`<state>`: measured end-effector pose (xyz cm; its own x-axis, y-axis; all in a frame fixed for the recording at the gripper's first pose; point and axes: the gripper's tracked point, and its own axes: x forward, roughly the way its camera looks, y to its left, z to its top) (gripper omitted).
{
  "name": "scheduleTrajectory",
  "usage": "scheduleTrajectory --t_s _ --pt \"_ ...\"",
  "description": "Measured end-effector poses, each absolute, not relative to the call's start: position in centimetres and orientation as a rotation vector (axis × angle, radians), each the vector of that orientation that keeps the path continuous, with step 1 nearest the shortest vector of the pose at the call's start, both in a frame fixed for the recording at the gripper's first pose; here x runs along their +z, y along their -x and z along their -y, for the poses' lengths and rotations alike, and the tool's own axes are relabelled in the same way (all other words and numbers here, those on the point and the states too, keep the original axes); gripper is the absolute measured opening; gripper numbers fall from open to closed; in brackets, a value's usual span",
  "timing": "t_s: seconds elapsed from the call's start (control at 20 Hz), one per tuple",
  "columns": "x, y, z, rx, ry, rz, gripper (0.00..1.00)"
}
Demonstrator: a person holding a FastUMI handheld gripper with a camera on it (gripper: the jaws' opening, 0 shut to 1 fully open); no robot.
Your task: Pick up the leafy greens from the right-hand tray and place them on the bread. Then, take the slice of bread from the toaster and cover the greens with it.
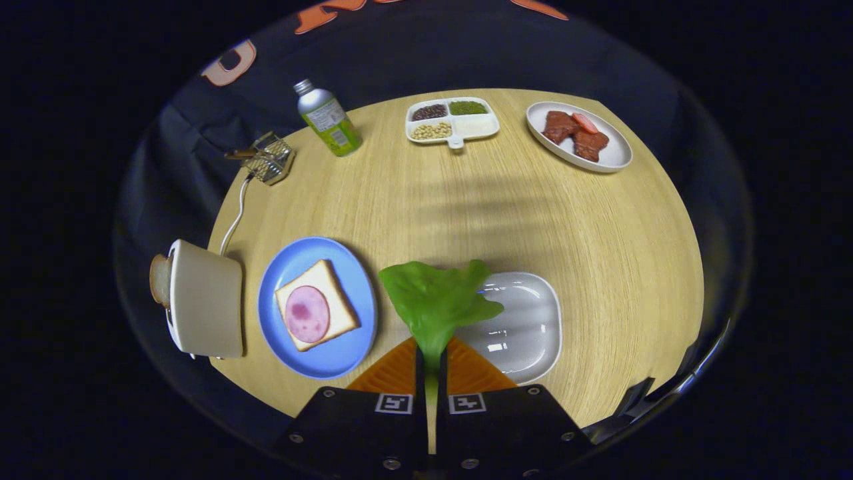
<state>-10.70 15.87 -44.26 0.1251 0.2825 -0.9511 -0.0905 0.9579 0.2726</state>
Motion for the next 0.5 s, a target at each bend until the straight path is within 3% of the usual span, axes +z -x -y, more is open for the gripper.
scheduleTrajectory --t_s 0.5 --pt "-42.9 11.0 -26.0 0.426 -0.123 -1.415 0.05"
